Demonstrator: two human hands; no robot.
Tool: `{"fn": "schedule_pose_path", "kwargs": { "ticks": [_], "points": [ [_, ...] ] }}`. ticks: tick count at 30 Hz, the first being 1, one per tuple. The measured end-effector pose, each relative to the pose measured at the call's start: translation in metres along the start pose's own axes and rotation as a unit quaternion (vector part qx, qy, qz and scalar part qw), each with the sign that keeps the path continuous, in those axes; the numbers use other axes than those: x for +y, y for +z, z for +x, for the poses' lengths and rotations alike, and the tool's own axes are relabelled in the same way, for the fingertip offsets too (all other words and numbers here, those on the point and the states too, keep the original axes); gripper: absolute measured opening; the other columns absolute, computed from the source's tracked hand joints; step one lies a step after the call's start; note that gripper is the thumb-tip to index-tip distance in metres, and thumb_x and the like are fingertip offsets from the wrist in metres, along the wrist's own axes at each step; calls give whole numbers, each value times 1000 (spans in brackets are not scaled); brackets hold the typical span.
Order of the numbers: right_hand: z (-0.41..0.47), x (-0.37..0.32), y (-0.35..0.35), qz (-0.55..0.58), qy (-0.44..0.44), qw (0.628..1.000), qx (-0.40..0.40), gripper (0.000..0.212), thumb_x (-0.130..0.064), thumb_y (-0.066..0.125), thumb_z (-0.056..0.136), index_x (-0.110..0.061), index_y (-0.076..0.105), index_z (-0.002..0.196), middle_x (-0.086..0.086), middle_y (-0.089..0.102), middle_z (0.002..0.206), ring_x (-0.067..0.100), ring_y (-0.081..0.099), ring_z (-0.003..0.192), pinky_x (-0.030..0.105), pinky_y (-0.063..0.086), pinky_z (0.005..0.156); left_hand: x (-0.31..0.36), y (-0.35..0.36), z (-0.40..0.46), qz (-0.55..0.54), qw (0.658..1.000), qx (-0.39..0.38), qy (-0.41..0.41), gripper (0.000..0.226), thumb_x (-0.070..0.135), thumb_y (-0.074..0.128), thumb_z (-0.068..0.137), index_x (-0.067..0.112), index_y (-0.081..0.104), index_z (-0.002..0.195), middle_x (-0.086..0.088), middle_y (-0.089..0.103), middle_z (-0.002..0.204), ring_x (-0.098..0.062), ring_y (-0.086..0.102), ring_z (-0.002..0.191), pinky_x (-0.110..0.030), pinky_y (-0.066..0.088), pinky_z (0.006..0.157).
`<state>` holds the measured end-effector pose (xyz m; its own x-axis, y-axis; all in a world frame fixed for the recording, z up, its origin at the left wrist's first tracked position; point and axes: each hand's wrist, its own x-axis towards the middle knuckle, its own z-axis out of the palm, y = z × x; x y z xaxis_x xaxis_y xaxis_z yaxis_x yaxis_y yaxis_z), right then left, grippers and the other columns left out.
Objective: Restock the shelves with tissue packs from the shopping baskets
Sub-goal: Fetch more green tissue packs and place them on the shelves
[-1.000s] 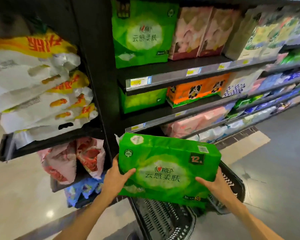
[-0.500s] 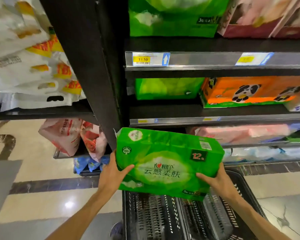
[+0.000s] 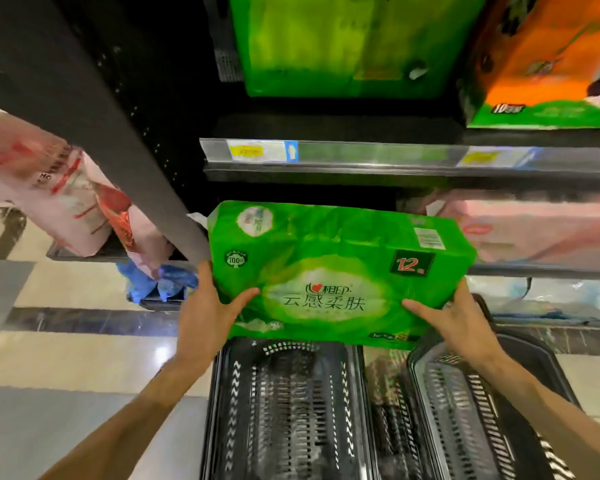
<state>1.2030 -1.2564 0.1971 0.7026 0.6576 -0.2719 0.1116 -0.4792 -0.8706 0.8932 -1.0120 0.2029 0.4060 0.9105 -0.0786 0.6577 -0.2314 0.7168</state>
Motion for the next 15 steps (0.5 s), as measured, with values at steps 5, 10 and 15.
{"fn": "schedule_pose_path", "kwargs": {
  "ticks": [5,10,15],
  "points": [
    [21,17,6,-41,-82,994,54,87,-30,87,75,-16,41,147,-11,62,124,-8,60,100,24,46,96,-10,27,23,12,997,54,47,94,69,70,73,21,33,145,-9,71,114,-35,68,94,-51,56,73],
    [51,24,12,-39,-159,982,89,72,-16,85,79,-1,48,139,3,67,129,10,63,122,16,49,103,-18,47,51,-76,990,95,75,94,65,75,78,23,27,148,1,67,122,-26,66,103,-50,56,87],
    [78,26,27,-45,-160,979,118,22,-11,82,82,-14,61,85,-33,66,69,-18,63,75,7,53,82,-25,75,77,-97,983,120,100,94,48,76,85,8,26,153,-3,63,129,-20,60,109,-25,46,88]
  ]
}}
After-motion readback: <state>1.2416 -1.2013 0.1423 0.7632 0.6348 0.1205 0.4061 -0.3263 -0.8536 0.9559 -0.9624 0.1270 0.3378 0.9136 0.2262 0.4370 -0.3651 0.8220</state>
